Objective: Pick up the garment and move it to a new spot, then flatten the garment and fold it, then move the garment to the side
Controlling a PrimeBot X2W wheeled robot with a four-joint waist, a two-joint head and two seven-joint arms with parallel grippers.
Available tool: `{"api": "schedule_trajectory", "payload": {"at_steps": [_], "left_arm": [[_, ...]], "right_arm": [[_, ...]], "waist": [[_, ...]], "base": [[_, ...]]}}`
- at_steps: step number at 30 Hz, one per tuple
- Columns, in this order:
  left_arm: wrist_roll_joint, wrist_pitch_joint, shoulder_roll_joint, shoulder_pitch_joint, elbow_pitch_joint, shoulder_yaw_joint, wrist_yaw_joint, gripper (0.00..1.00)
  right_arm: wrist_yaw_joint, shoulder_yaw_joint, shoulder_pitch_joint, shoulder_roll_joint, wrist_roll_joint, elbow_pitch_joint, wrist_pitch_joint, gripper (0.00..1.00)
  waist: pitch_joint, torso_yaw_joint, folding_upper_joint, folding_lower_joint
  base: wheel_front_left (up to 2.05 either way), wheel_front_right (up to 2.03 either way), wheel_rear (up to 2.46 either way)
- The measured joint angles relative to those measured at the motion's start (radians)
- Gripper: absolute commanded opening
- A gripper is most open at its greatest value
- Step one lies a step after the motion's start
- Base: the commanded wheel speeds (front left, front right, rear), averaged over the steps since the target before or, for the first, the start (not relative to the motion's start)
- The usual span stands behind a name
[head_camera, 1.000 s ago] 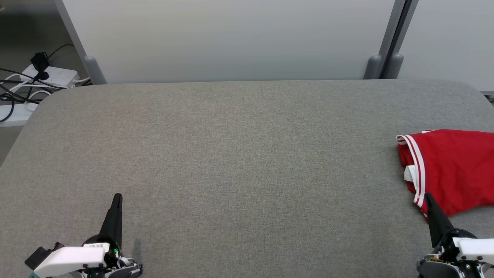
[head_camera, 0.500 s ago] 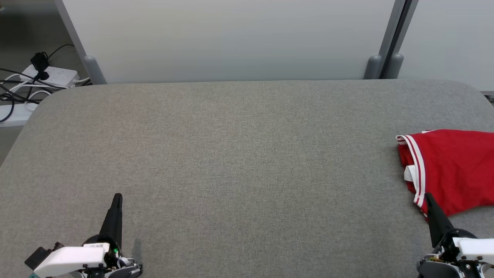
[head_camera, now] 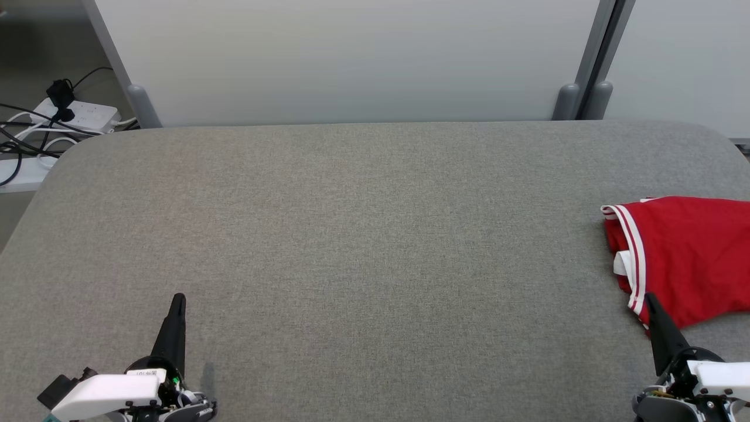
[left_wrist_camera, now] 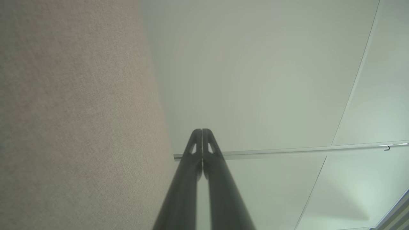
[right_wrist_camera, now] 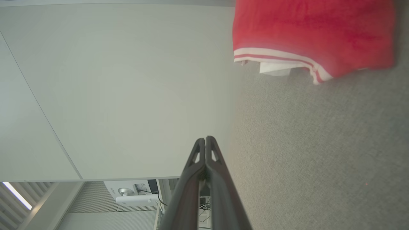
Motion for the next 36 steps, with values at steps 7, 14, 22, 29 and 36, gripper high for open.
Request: {"api": "schedule_trajectory", "payload": {"at_steps": [7, 14, 22, 29, 36], "left_arm": [[0.0, 0.0, 0.0, 0.0, 0.0, 0.0, 0.0, 0.0], [0.0, 0.0, 0.0, 0.0, 0.0, 0.0, 0.0, 0.0], [0.0, 0.0, 0.0, 0.0, 0.0, 0.0, 0.0, 0.0], [0.0, 0.0, 0.0, 0.0, 0.0, 0.0, 0.0, 0.0], [0.0, 0.0, 0.0, 0.0, 0.0, 0.0, 0.0, 0.0]], "right_arm": [[0.0, 0.0, 0.0, 0.0, 0.0, 0.0, 0.0, 0.0], [0.0, 0.0, 0.0, 0.0, 0.0, 0.0, 0.0, 0.0], [0.0, 0.0, 0.0, 0.0, 0.0, 0.0, 0.0, 0.0], [0.0, 0.0, 0.0, 0.0, 0.0, 0.0, 0.0, 0.0], [0.0, 0.0, 0.0, 0.0, 0.0, 0.0, 0.0, 0.0]], "waist": [[0.0, 0.0, 0.0, 0.0], [0.0, 0.0, 0.0, 0.0], [0.0, 0.0, 0.0, 0.0], [0.0, 0.0, 0.0, 0.0], [0.0, 0.0, 0.0, -0.0001]], "base": [[0.0, 0.0, 0.0], [0.0, 0.0, 0.0], [0.0, 0.0, 0.0], [0.0, 0.0, 0.0], [0.0, 0.0, 0.0]]}}
